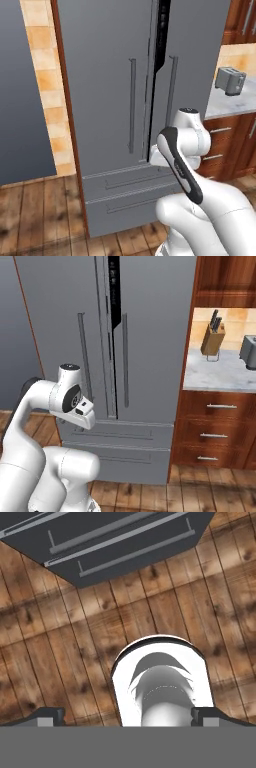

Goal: Place one of the steaks on the plate and the other in the bowl. Then place the bowl in the fridge.

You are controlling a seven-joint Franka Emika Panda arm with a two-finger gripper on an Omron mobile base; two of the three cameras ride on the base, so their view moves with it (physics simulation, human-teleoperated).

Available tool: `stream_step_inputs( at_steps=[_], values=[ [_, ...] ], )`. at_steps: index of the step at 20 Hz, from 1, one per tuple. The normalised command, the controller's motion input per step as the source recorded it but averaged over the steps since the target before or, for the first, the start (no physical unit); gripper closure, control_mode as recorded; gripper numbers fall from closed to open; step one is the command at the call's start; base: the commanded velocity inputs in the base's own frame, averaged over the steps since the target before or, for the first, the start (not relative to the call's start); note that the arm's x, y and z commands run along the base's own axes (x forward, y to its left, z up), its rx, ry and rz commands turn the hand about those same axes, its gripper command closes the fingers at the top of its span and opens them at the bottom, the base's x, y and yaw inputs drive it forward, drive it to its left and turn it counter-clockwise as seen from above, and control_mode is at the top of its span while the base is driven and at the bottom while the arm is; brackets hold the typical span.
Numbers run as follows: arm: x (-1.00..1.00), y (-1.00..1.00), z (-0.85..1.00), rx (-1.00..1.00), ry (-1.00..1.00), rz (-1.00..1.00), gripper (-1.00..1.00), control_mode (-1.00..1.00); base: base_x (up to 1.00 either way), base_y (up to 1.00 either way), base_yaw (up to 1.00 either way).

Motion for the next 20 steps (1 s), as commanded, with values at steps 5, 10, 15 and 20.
stream_step_inputs(
  at_steps=[5, 10, 15, 20],
  values=[
    [0.0, 0.0, 0.0, 0.0, 0.0, 0.0, -1.0, 1.0, 0.17, -0.54, 0.05],
    [0.0, 0.0, 0.0, 0.0, 0.0, 0.0, -1.0, 1.0, 0.01, -0.07, 0.05],
    [0.0, 0.0, 0.0, 0.0, 0.0, 0.0, -1.0, 1.0, 0.28, 0.06, 0.04],
    [0.06, 0.0, 0.0, 0.0, 0.0, 0.02, -1.0, -1.0, 0.2, 0.01, 0.06]
  ],
)
